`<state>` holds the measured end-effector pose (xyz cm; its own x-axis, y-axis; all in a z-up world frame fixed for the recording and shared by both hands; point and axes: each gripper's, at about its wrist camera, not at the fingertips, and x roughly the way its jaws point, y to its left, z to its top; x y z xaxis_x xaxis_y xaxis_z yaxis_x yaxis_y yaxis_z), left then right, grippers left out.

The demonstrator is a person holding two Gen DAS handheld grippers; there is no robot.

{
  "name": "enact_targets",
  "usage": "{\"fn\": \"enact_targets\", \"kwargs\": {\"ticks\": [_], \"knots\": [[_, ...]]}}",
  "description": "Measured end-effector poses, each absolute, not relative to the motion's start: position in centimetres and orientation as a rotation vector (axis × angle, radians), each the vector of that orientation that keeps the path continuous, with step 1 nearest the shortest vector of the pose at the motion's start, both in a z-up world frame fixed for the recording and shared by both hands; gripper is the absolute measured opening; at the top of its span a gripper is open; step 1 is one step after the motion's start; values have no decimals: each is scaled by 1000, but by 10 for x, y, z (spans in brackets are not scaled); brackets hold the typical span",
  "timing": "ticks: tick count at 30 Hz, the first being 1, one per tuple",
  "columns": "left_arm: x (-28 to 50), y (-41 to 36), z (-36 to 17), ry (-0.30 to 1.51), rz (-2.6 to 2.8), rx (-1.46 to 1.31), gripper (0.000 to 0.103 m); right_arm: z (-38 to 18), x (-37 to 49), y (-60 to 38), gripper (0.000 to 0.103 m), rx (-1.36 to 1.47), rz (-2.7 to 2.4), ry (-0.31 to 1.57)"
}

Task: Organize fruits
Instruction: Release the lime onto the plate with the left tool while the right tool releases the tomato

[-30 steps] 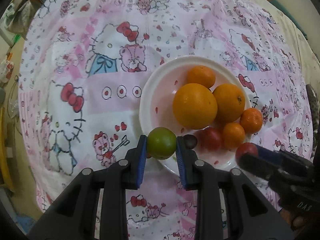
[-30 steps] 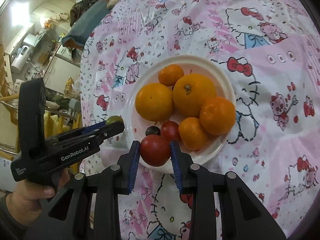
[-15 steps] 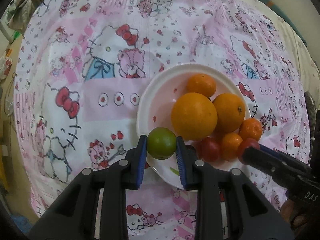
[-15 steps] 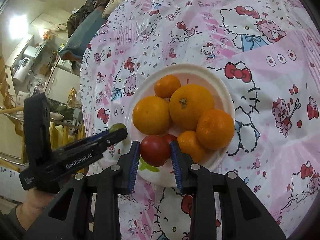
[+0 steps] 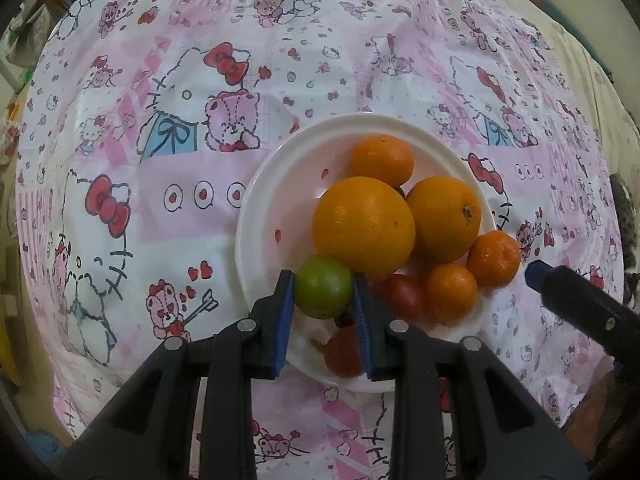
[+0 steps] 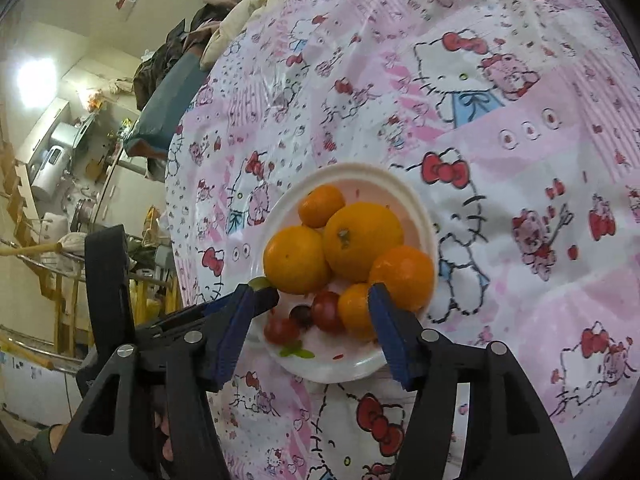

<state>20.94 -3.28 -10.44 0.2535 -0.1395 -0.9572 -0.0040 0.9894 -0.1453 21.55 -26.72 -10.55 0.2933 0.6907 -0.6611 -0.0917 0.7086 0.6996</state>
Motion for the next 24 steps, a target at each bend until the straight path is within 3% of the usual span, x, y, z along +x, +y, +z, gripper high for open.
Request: {"fn": "enact_targets", "kwargs": {"ticks": [8,10,13,20,24], "knots": [[210,-29,-107,1327,-84,-149,28,-104,216,-267,63,612,571,1171],[209,-28,-107,1334,-94,-163,53,-102,215,-265,63,594,574,1167],[206,-28,-101,1305,-108,-170,78,-100,214,-263,63,576,579,1161],[199,-11,-80,1239,-121,-187,79,-94,217,-271,64,600,560,1131],[189,5,-67,1178,-57,-187,79,-89,215,-274,73,585,548,1116]]}}
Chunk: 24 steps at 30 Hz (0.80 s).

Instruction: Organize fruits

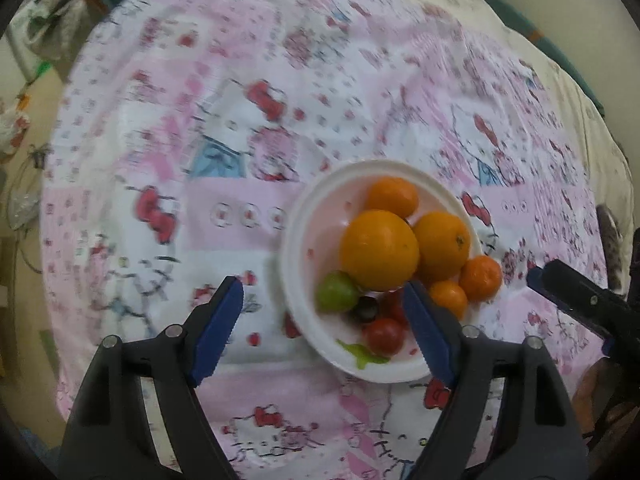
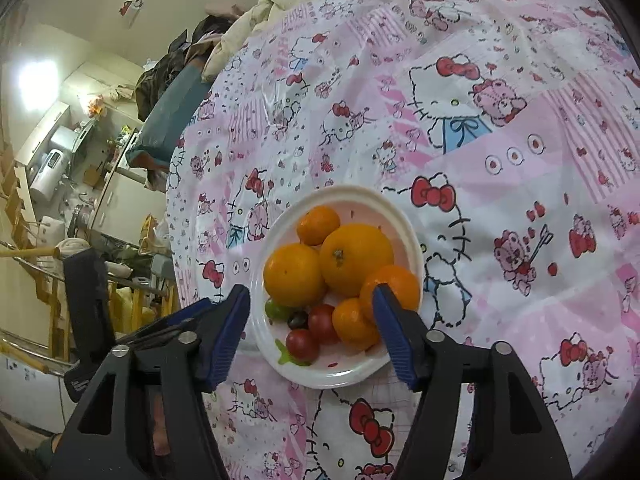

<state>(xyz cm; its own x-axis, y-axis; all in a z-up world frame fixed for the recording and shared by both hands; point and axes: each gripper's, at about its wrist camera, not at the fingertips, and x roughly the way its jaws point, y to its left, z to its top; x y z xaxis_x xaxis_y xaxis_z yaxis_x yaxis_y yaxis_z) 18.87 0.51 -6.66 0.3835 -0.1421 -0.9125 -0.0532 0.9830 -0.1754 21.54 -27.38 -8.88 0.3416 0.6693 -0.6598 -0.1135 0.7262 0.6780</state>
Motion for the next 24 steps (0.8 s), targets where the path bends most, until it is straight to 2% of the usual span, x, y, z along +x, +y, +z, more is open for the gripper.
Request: {"fn": "enact_targets", "kwargs": {"ticks": [2,4,7,8,9,10,15,24], "knots": [[182,7,-60,1149,-43,-173,79,-86,212,-274,74,577,539,1110],[174,7,-52,1107,-28,-141,79,-79,207,-275,82,555,531,1093],[163,6,-40,1044,-19,-94,79,-68,195,-276,87,517,525,1057],[160,6,-38,1035,-25,-93,82,-67,191,-277,88,530,541,1057],[157,6,-37,1036,-35,-98,94,-65,187,-279,89,545,553,1056],[153,7,-36,1038,-39,-107,100,-62,183,-280,93,549,555,1050],[134,9,-30,1021,-20,-122,100,-39,156,-278,101,445,550,970],[94,19,-17,988,68,-124,102,-20,111,-280,103,281,410,837]]}}
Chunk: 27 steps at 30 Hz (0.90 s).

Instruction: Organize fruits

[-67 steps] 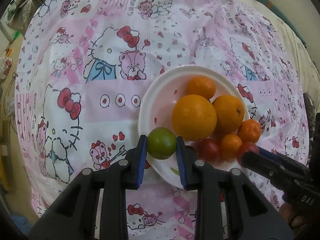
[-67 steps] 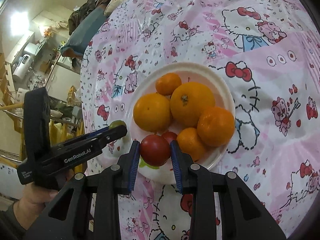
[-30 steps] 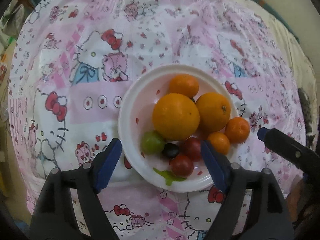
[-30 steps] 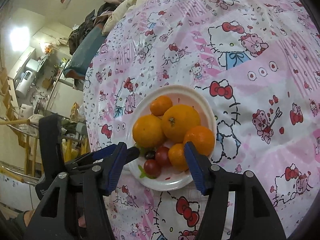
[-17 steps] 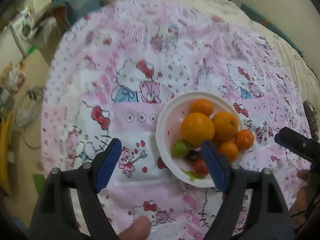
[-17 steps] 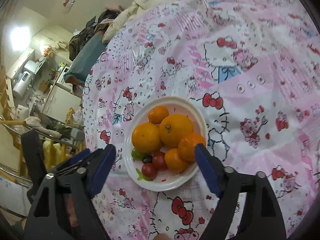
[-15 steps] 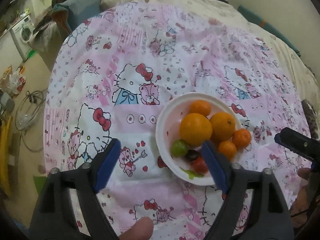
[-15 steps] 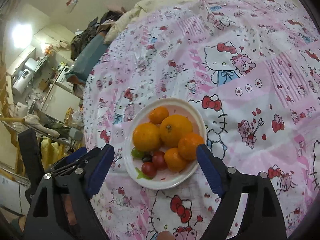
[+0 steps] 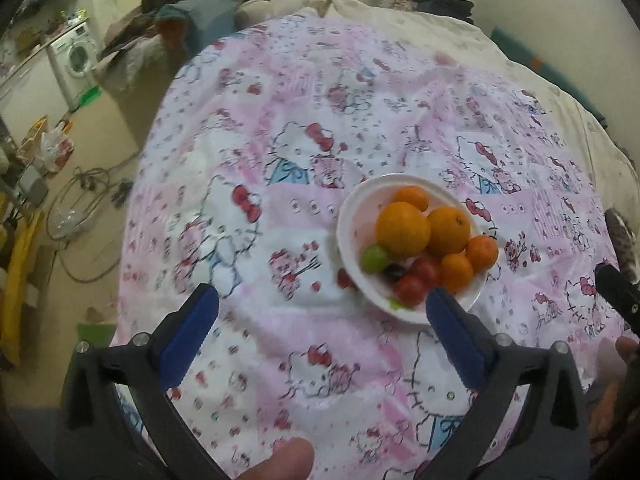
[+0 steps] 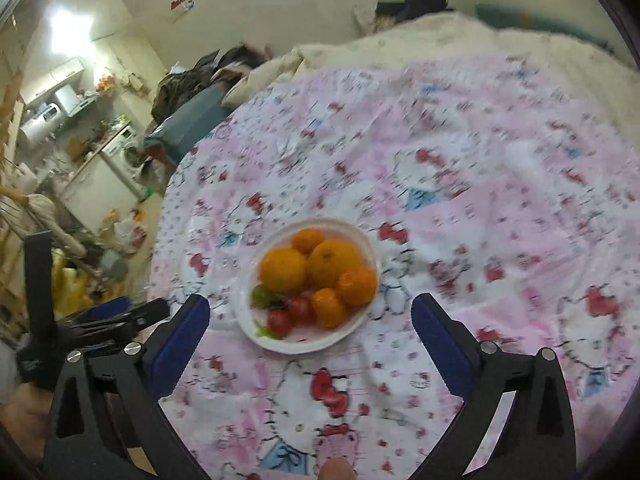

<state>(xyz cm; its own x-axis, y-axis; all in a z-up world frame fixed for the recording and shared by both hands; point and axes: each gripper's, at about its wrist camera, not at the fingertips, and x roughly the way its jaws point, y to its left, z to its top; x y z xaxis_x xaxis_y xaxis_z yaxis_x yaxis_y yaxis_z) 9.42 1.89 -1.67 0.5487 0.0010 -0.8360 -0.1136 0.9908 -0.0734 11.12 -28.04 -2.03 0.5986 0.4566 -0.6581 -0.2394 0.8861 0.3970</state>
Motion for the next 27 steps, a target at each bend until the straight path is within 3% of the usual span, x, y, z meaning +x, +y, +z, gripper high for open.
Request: {"fn": "enact_targets", "kwargs": {"ticks": [13,27], "knots": [[58,20,-7,849,39,-133,102,-19,79,-267,103,198,336,688],[55,10,-3,787,39,-89,102,-23,84,-264,103,200,316,687]]}}
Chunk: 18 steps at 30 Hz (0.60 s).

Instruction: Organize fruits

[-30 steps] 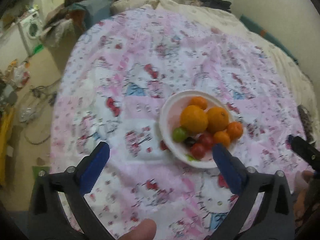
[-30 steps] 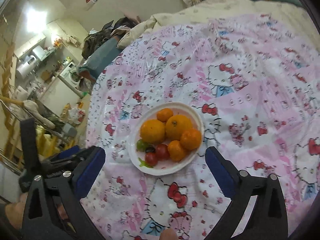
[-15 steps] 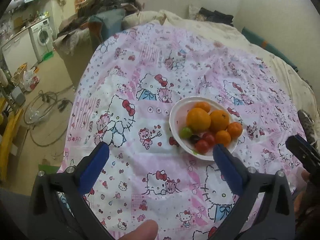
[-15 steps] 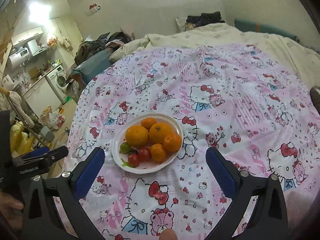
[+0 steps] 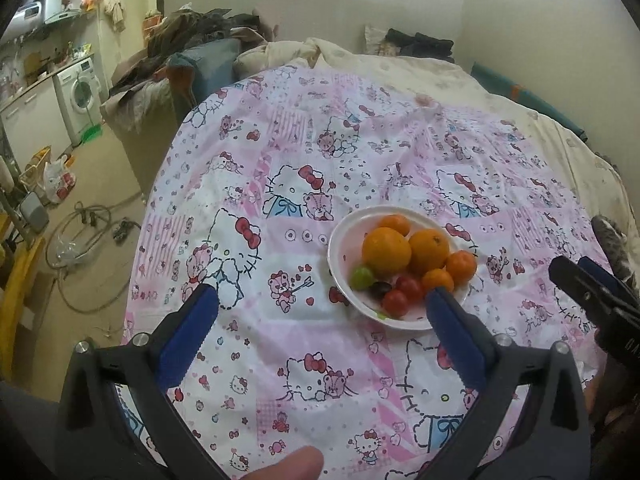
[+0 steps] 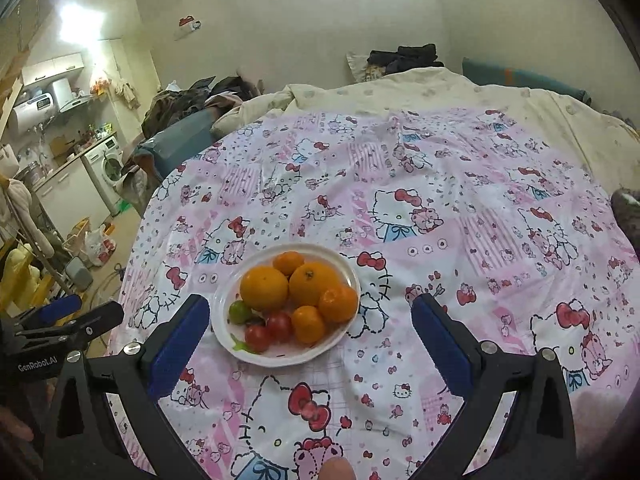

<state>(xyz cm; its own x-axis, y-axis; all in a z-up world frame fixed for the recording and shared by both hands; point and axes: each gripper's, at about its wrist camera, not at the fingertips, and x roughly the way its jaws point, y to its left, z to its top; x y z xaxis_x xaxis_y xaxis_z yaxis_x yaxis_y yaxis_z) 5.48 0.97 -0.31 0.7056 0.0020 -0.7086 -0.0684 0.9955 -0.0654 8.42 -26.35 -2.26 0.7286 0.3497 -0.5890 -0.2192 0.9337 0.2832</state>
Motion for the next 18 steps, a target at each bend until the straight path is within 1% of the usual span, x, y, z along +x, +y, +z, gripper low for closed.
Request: {"fn": "enact_targets", "kwargs": {"ticks": [18], "knots": [[55,4,-5,786,27,-80,102,-27,86,-259,103,192,320,709]]}}
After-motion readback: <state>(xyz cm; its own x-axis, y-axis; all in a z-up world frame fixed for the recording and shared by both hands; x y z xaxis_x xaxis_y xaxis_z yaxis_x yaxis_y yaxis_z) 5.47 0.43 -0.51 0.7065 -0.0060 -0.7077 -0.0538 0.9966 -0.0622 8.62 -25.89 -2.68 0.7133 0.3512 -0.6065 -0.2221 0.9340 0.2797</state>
